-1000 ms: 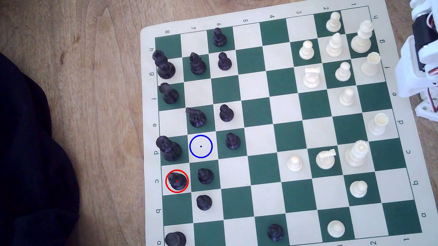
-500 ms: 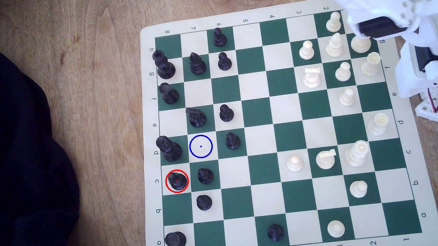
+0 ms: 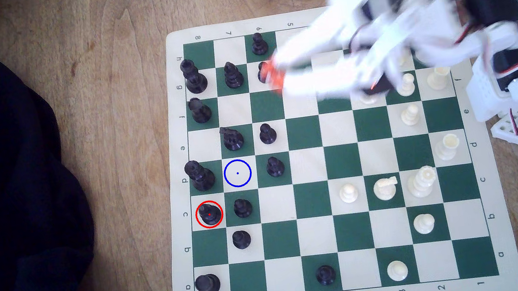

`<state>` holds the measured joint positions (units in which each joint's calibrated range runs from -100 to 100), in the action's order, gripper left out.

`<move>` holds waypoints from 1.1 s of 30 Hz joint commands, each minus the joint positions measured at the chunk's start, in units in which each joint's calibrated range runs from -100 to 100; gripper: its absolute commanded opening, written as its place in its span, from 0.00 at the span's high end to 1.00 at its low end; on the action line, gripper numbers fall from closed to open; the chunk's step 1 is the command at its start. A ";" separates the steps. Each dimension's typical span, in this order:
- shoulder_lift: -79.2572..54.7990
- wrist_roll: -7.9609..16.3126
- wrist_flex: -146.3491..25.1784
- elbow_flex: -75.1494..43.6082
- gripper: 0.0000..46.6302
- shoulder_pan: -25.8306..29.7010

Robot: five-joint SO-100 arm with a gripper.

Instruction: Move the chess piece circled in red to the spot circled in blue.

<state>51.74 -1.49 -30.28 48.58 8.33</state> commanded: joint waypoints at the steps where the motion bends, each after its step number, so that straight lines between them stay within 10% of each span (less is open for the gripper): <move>1: -10.82 3.42 -6.33 -17.30 0.99 1.56; 6: -21.60 6.59 -10.18 -25.73 0.95 3.36; 33: -67.19 8.16 -22.30 -68.70 0.69 6.96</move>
<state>-14.03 6.37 -52.11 -9.99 15.12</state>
